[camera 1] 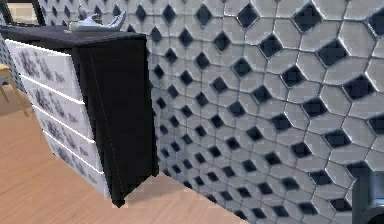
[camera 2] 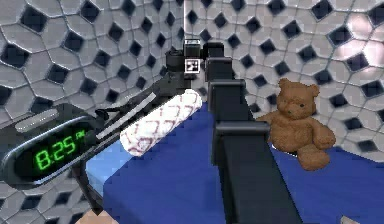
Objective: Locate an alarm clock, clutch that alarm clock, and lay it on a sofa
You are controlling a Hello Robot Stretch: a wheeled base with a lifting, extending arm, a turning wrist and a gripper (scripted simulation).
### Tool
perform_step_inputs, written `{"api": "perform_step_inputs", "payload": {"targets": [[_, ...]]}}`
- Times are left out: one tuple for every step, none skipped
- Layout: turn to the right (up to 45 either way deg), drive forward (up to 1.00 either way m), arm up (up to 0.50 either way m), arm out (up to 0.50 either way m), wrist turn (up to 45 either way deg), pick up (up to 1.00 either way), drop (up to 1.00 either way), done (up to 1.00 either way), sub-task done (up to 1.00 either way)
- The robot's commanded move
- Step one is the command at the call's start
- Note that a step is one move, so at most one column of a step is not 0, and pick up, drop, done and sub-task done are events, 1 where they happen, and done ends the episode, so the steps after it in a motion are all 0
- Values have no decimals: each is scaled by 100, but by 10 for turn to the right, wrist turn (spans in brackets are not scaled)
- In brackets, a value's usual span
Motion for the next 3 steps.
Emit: {"api": "perform_step_inputs", "payload": {"targets": [[0,0,0,0,-300,0,0,0,0],[0,0,0,-32,0,0,0,0,0],[-450,0,0,0,0,0,0,0,0]]}}
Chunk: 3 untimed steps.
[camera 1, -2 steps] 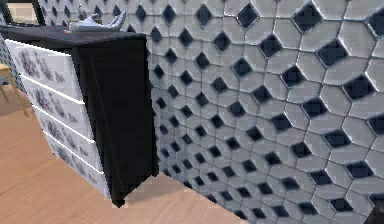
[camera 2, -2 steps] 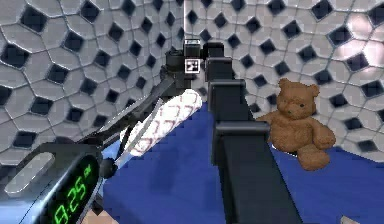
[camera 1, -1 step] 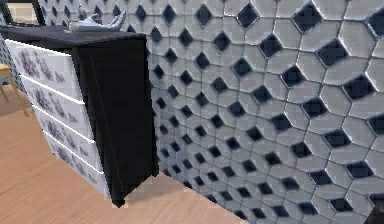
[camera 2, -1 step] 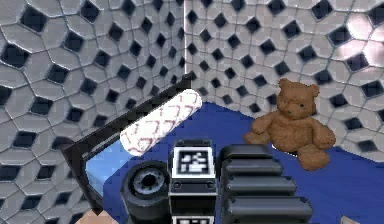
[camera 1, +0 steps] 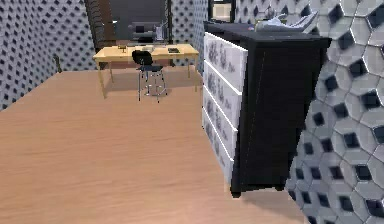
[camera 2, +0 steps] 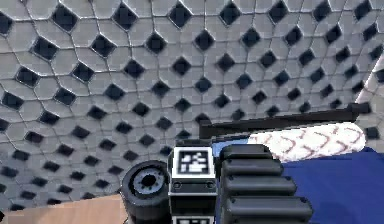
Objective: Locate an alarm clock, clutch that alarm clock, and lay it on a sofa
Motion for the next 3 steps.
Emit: {"api": "perform_step_inputs", "payload": {"targets": [[-90,0,0,0,0,0,0,0,0],[0,15,0,0,0,0,0,0,0],[-240,0,0,0,0,0,0,0,0]]}}
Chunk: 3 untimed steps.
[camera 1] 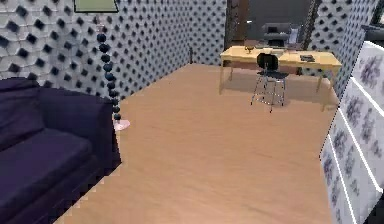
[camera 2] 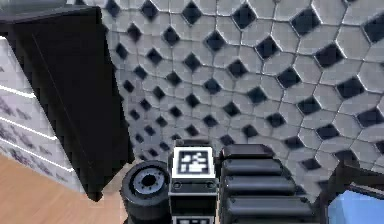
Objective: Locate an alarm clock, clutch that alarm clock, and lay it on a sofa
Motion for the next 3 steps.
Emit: {"api": "perform_step_inputs", "payload": {"targets": [[0,100,0,0,0,0,0,0,0],[0,100,0,0,0,0,0,0,0],[0,100,0,0,0,0,0,0,0]]}}
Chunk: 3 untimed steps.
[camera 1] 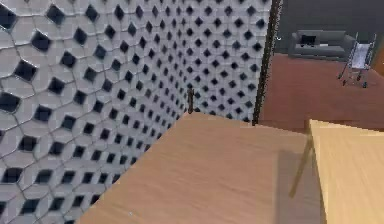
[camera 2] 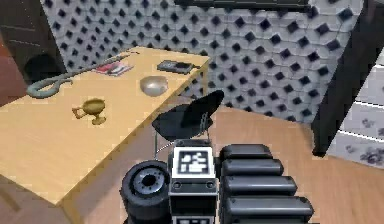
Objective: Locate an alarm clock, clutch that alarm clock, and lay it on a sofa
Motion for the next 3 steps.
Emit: {"api": "perform_step_inputs", "payload": {"targets": [[0,40,0,0,0,0,0,0,0],[210,0,0,0,0,0,0,0,0],[0,100,0,0,0,0,0,0,0]]}}
